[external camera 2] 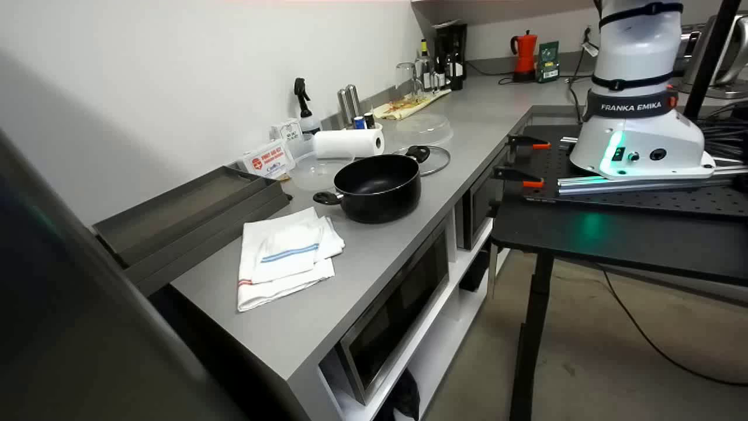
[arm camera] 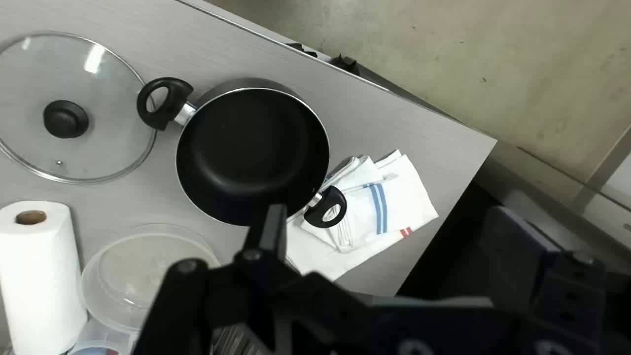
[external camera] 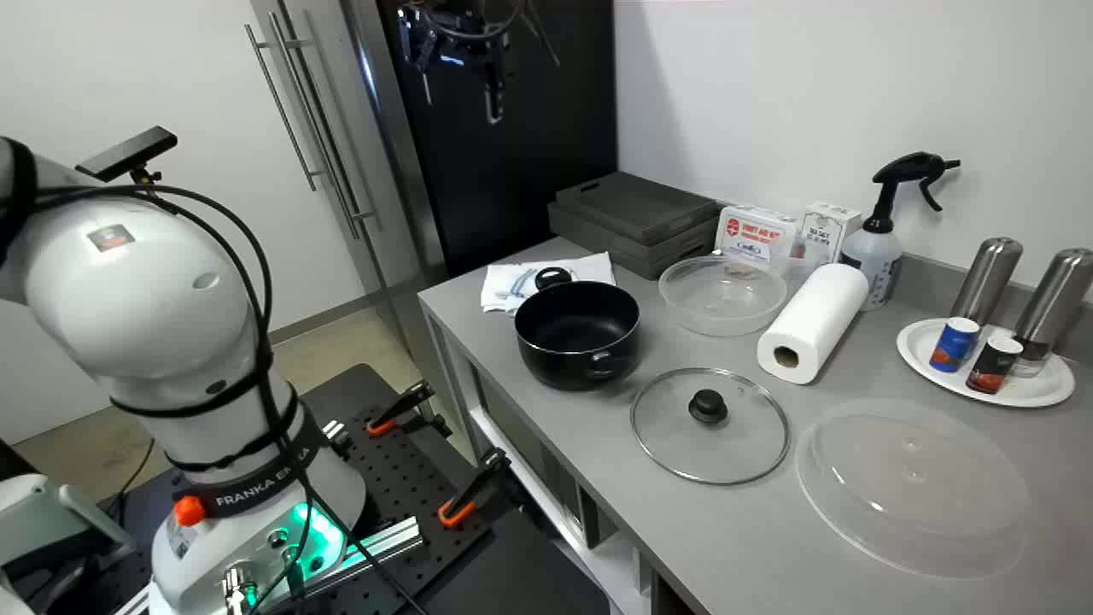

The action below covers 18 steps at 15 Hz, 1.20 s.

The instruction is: Pick up the lid and put it on the pot

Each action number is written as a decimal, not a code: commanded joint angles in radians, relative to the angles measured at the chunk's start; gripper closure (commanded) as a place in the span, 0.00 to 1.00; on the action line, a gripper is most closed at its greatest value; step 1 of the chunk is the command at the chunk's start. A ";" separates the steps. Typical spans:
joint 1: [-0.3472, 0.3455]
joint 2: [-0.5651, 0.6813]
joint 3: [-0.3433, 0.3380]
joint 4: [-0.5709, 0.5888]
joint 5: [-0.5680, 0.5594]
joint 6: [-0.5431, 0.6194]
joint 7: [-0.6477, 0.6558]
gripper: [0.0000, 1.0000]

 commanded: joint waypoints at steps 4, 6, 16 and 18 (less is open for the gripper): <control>-0.015 0.002 0.012 0.004 0.008 -0.004 -0.007 0.00; -0.015 0.002 0.012 0.004 0.008 -0.004 -0.007 0.00; -0.065 0.124 0.012 0.055 0.001 0.056 0.054 0.00; -0.085 0.161 0.014 0.071 0.001 0.093 0.084 0.00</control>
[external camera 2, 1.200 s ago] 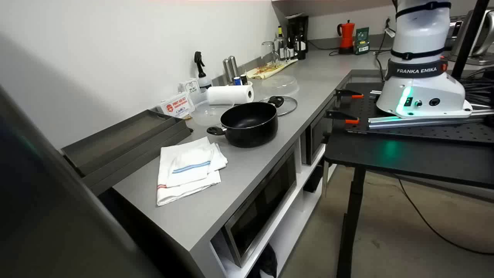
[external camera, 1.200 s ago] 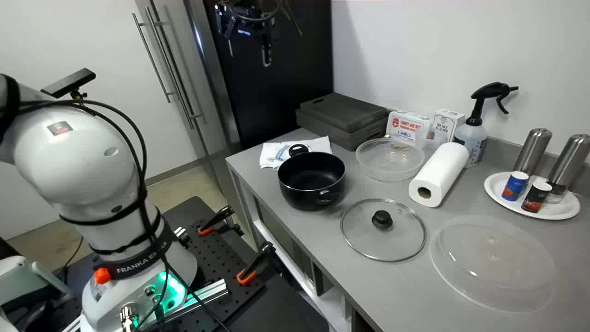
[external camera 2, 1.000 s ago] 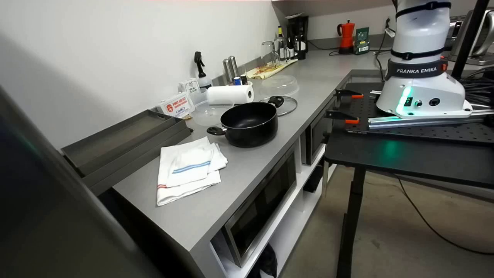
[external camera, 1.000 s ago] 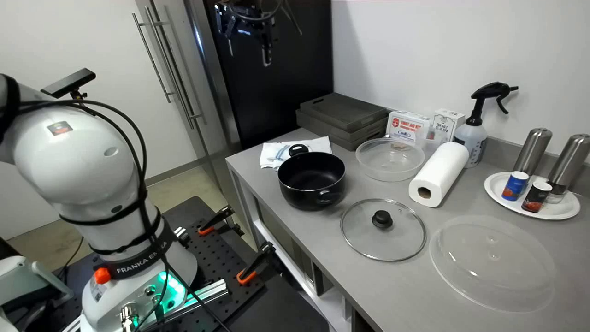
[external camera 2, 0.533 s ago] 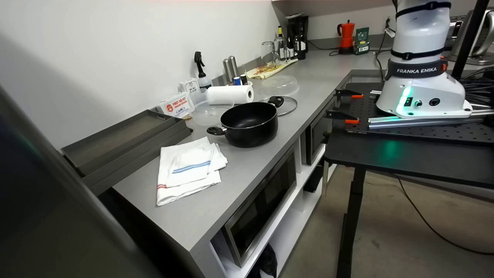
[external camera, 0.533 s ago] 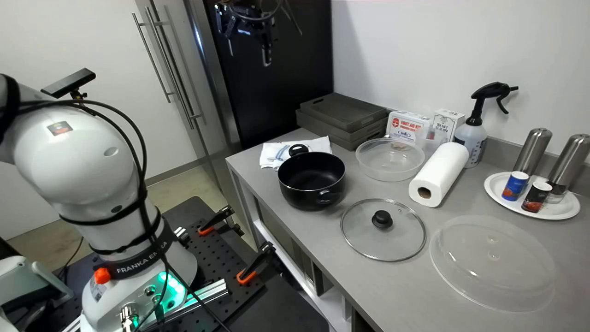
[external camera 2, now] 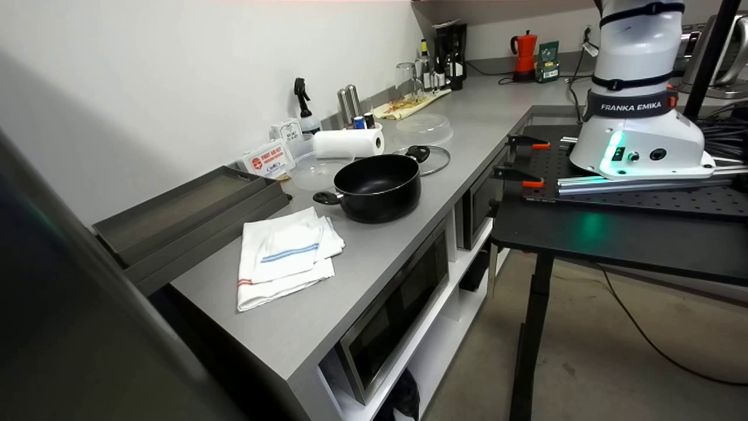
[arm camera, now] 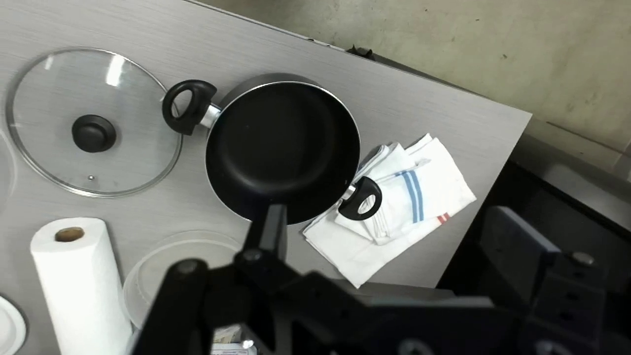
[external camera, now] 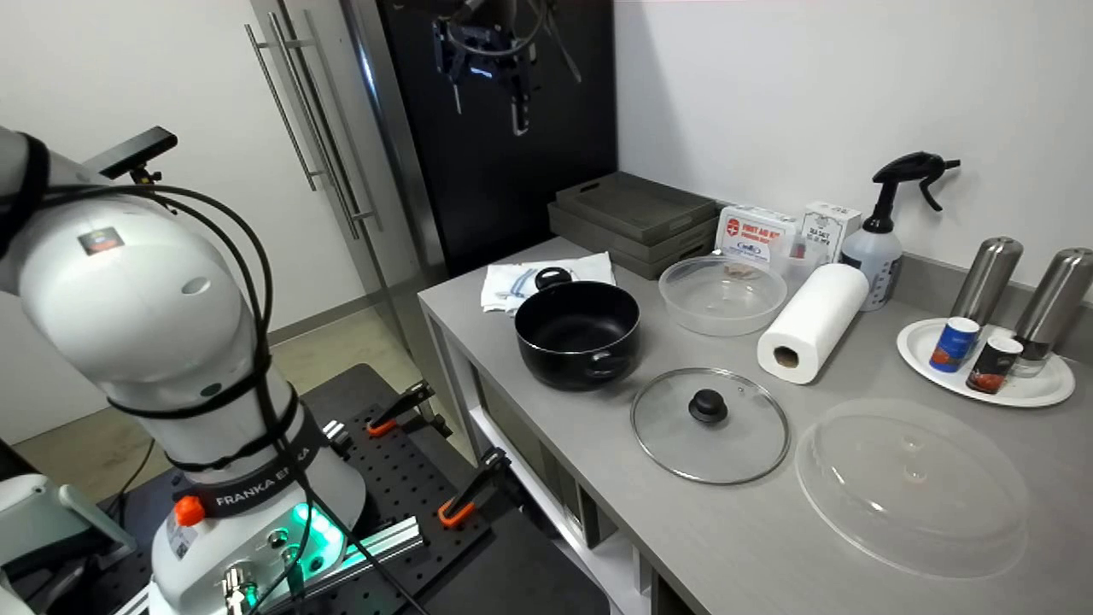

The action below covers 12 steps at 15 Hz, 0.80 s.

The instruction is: Pick up the lid and put it on the pot

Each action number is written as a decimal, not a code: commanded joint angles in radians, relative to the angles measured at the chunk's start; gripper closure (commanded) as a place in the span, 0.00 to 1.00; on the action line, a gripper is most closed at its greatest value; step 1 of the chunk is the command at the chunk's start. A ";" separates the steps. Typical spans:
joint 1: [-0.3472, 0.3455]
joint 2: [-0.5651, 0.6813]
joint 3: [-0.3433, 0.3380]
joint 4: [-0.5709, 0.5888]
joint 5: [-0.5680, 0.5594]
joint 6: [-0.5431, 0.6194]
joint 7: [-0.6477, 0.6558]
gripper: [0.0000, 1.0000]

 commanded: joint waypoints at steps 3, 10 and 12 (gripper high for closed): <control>-0.065 0.127 0.016 0.078 -0.001 0.091 0.108 0.00; -0.144 0.268 0.010 0.158 -0.015 0.197 0.269 0.00; -0.164 0.310 0.007 0.179 -0.016 0.226 0.311 0.00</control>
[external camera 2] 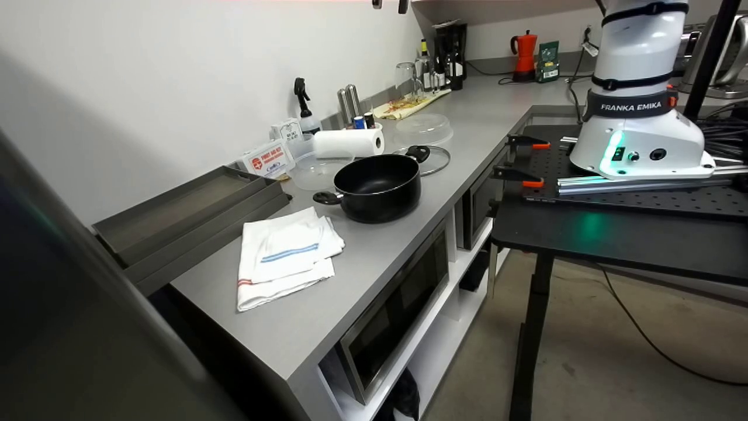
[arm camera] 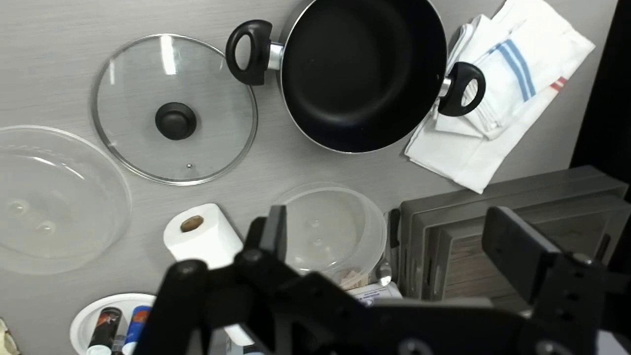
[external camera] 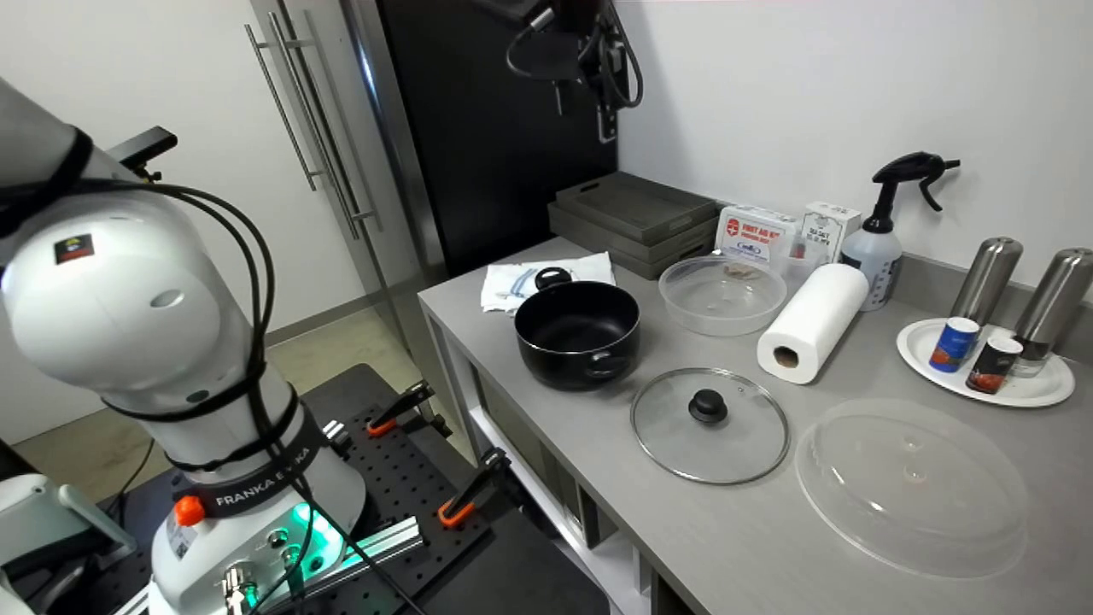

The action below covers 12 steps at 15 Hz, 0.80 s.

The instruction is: Pick up the lid and put it on the pot

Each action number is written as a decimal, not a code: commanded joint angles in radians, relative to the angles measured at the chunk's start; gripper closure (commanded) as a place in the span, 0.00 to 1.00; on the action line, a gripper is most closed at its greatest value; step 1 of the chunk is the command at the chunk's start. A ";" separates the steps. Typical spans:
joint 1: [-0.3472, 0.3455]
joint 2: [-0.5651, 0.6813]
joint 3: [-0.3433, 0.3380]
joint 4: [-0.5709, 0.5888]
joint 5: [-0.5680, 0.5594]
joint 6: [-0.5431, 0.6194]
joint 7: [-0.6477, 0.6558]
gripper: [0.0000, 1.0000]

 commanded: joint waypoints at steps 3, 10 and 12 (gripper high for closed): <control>-0.051 0.133 -0.001 0.088 -0.006 0.076 0.127 0.00; -0.094 0.268 -0.015 0.151 -0.024 0.187 0.266 0.00; -0.101 0.309 -0.023 0.175 -0.028 0.183 0.304 0.00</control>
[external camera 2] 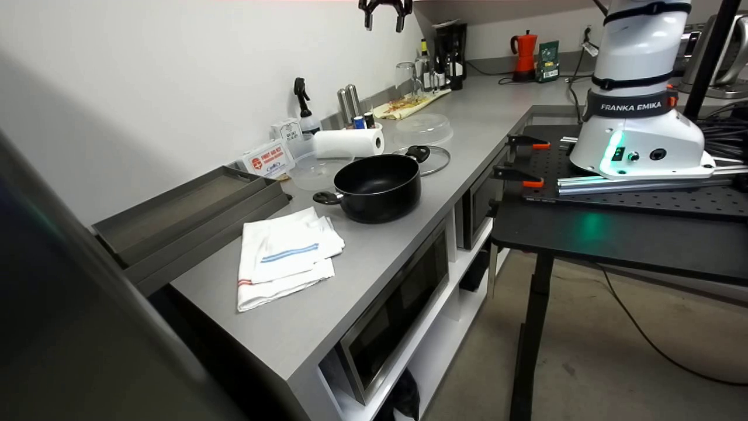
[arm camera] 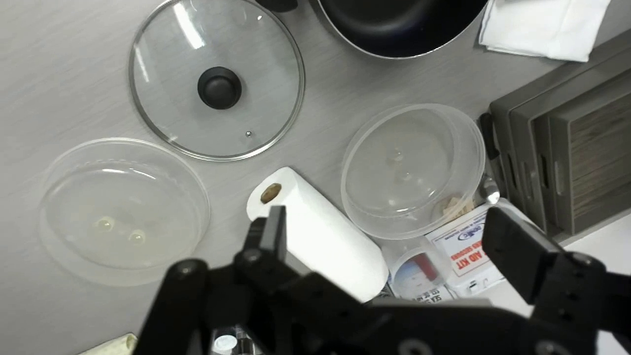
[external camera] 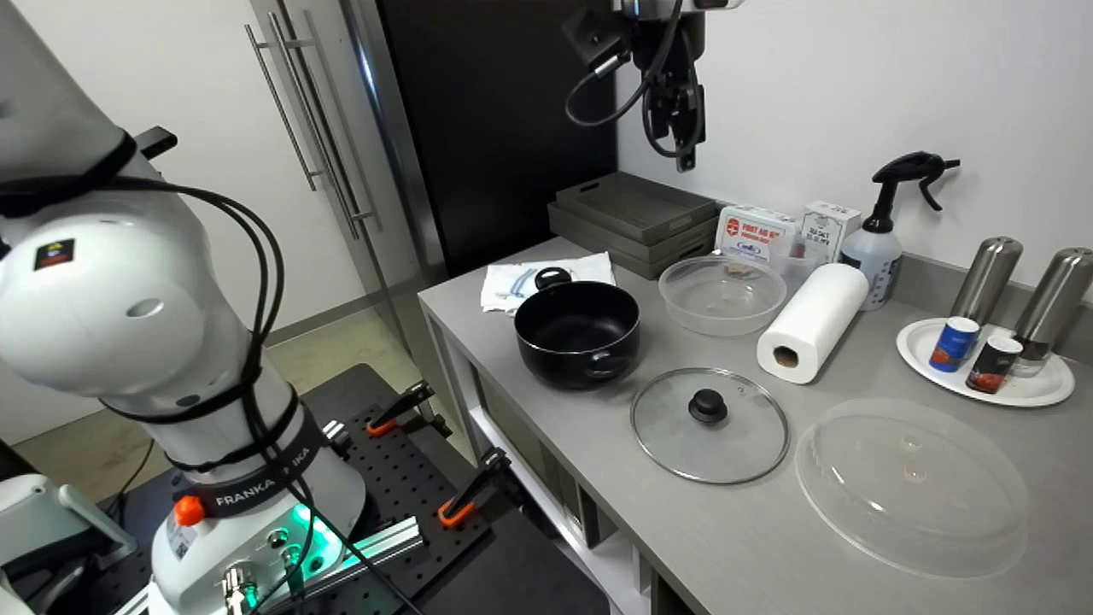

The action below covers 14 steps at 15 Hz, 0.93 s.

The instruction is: Pick up the lid and put it on the pot

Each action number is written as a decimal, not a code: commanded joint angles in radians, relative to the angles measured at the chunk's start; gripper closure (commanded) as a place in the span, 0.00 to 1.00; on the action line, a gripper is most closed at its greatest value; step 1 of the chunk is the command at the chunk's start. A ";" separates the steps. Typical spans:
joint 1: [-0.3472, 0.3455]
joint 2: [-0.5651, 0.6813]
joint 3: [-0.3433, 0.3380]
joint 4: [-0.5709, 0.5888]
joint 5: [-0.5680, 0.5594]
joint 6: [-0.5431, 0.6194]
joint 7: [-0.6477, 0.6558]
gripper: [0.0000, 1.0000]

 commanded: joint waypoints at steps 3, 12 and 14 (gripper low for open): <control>-0.017 0.125 -0.020 0.088 -0.027 -0.007 0.119 0.00; -0.024 0.307 -0.074 0.205 -0.017 -0.030 0.237 0.00; -0.023 0.344 -0.081 0.228 -0.009 -0.032 0.251 0.00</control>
